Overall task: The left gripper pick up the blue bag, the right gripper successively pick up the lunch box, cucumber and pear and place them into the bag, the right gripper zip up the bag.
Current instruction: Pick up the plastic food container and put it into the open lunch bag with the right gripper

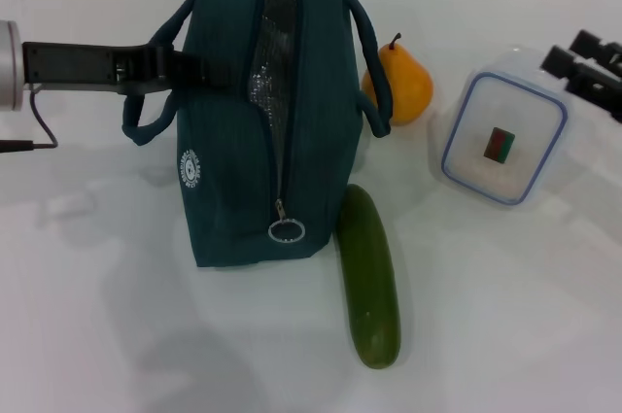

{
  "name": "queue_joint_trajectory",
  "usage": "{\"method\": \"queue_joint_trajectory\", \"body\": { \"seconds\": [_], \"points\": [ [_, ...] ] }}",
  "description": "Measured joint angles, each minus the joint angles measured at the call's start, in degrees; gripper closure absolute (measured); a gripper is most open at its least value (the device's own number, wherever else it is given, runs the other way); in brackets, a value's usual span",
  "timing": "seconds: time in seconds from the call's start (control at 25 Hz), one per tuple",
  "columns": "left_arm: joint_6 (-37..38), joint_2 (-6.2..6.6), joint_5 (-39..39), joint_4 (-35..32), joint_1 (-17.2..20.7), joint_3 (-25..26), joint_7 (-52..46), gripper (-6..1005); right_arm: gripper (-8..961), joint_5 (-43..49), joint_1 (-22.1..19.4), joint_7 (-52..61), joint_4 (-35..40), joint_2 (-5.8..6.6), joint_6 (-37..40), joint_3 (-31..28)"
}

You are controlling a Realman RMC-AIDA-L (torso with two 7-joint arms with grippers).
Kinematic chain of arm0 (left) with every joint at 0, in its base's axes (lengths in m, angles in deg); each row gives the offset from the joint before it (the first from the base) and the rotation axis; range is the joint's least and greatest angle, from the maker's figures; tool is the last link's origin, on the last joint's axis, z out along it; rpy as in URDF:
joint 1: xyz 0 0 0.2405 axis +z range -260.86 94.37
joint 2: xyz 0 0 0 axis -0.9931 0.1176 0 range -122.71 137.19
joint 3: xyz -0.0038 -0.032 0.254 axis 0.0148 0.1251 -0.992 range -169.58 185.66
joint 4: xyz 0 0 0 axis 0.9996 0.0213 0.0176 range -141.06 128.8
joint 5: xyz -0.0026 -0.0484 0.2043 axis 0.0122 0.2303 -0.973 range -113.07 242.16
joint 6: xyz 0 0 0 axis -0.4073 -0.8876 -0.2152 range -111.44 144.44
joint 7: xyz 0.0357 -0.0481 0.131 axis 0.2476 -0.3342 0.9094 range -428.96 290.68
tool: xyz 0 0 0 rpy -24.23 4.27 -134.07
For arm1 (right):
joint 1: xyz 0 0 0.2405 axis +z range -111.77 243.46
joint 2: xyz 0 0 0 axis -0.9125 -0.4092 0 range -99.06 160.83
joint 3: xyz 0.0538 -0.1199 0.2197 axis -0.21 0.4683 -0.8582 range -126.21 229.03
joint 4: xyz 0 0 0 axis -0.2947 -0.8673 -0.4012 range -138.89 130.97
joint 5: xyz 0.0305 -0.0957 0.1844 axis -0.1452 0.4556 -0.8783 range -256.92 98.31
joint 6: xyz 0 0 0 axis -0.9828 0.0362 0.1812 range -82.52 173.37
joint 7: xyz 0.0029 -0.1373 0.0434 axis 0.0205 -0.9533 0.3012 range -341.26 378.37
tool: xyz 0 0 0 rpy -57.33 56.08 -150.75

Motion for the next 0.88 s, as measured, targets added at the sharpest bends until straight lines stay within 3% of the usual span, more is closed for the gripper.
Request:
{"method": "queue_joint_trajectory", "body": {
  "seconds": [0.4, 0.8, 0.88],
  "points": [
    [-0.2, -0.05, 0.1, 0.0, -0.3, 0.0, 0.0, 964, 88, 3.6, 2.8, 0.6, 0.1, -0.83, -4.3, 0.8],
    [-0.6, -0.05, 0.1, 0.0, -0.5, 0.0, -0.1, 963, 119, 4.3, 3.8, 2.0, 0.1, -0.6, -6.0, 2.8],
    [-0.6, -0.05, 0.1, 0.0, -0.5, 0.0, -0.2, 963, 183, 4.7, 3.9, 2.0, 0.1, -0.54, -6.0, 2.8]
  ]
}}
